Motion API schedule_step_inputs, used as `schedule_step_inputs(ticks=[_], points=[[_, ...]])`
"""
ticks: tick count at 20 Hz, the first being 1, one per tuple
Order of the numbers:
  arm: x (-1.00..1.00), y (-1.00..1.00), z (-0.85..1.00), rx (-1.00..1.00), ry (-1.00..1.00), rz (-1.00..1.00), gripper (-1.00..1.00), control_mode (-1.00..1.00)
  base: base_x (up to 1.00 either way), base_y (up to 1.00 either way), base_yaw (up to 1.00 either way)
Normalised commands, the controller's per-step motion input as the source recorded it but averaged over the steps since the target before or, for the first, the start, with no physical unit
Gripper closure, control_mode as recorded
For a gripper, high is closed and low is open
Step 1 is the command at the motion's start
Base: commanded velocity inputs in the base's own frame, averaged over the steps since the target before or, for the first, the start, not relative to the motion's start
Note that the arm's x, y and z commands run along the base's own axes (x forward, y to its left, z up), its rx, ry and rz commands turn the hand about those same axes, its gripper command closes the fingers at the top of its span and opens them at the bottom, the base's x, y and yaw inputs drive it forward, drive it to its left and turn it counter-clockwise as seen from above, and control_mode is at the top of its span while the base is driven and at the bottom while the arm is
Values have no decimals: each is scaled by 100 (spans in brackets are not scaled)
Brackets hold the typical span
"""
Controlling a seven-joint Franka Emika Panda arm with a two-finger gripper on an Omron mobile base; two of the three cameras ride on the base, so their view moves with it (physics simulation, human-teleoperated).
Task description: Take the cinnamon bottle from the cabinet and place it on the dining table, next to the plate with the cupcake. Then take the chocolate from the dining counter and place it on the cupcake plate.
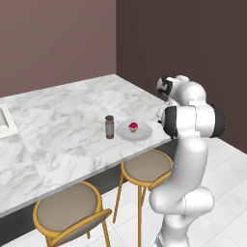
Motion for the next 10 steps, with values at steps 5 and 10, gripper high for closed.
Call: schedule_step_inputs(ticks=[5,10], points=[[25,17,20,-7,0,-33,100,-100,0,0,0],[25,16,6,0,1,-28,100,-100,0,0,0]])
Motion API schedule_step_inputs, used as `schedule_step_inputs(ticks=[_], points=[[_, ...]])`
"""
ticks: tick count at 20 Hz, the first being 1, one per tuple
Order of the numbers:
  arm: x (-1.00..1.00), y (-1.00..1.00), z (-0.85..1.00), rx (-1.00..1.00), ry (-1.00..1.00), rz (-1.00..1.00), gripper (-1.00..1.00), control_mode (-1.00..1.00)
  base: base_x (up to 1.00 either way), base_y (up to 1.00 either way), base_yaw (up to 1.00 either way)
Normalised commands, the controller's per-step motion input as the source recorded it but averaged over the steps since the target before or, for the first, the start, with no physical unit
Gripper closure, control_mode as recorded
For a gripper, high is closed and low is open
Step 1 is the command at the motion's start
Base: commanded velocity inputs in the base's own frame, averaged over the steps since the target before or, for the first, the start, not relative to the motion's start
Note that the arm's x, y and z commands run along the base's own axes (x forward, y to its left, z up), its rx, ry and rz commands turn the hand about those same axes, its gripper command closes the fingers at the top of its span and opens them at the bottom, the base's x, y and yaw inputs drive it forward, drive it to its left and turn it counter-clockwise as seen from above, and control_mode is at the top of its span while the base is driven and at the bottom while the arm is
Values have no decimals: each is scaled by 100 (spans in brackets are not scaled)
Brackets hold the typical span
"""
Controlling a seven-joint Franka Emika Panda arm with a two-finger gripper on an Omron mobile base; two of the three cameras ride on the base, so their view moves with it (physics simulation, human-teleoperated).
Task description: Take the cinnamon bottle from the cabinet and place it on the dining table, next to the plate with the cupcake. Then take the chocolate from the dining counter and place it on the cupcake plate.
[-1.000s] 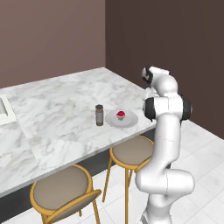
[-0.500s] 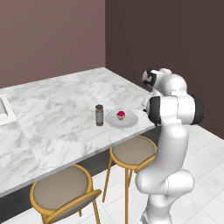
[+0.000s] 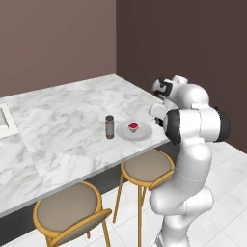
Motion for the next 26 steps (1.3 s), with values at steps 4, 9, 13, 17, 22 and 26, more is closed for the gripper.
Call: schedule_step_inputs(ticks=[4,9,13,17,22,26], points=[[36,26,-3,0,10,-31,100,-100,0,0,0],[40,10,0,0,13,-34,100,-100,0,0,0],[36,5,-4,0,19,-34,100,-100,0,0,0],[22,3,-17,0,23,-26,100,-100,0,0,0],[6,6,-31,0,21,-21,100,-100,0,0,0],[5,4,-22,0,8,-18,100,-100,0,0,0]])
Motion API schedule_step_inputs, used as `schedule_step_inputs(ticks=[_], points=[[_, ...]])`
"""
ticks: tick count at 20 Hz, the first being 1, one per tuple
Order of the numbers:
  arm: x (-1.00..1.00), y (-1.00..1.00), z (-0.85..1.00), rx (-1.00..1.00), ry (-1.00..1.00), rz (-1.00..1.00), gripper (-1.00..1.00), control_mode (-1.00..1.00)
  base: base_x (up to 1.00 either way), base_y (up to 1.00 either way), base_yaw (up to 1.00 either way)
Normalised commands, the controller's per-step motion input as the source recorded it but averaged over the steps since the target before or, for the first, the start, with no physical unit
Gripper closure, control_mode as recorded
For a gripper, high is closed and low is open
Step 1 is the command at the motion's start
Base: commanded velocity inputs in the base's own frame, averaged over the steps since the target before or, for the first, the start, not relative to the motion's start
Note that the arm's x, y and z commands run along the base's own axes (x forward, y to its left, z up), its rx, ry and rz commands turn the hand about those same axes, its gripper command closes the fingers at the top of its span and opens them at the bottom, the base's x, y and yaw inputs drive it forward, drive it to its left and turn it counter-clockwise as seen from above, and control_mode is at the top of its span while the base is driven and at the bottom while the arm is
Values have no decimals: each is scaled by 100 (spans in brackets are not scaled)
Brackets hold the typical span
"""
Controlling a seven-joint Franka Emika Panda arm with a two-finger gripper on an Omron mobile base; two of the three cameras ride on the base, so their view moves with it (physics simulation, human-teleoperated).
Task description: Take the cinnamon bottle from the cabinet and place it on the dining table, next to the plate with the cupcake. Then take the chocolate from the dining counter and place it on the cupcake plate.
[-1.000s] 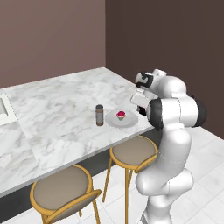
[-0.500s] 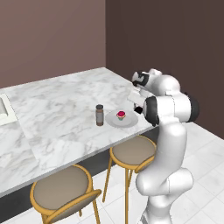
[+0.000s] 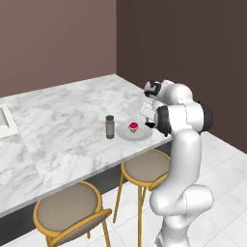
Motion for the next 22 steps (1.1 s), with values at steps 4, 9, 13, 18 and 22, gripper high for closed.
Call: schedule_step_inputs(ticks=[4,9,13,18,22], points=[[8,8,-19,0,3,-14,100,-100,0,0,0],[9,10,-7,-9,-1,-12,100,-100,0,0,0],[0,9,-9,-19,-7,-8,100,-100,0,0,0],[1,13,-14,-20,-7,-2,100,-100,0,0,0],[8,12,-9,-16,-3,0,100,-100,0,0,0]])
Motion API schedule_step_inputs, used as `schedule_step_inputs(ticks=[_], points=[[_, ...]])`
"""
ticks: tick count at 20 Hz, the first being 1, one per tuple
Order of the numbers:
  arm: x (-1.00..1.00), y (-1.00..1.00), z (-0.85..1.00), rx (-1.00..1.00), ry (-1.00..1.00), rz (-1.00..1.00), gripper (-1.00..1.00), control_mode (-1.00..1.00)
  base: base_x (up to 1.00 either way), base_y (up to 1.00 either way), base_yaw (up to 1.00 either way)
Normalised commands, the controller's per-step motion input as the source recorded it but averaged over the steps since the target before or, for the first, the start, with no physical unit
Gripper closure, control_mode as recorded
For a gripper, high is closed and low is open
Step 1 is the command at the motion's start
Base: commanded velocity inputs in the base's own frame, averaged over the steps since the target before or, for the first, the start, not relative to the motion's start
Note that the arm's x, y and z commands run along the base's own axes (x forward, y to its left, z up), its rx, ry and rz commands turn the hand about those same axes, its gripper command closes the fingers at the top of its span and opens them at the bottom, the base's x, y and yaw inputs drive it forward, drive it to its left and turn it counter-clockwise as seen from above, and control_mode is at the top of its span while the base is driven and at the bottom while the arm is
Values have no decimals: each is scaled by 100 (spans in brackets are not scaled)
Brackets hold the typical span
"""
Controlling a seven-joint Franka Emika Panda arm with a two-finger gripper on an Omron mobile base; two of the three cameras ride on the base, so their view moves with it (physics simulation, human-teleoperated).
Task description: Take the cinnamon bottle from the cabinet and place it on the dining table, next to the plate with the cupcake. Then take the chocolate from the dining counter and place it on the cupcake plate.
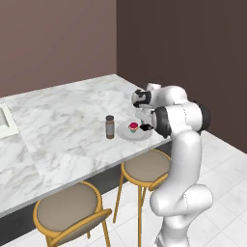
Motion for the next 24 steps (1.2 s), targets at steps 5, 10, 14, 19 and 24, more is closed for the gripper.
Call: schedule_step_inputs(ticks=[5,10,14,19,24], points=[[10,10,-11,-10,0,0,100,-100,0,0,0],[6,1,-5,-3,0,2,100,-100,0,0,0],[0,1,-12,0,0,1,100,-100,0,0,0],[2,2,-12,0,0,1,100,-100,0,0,0],[4,0,-13,0,0,3,100,-100,0,0,0]])
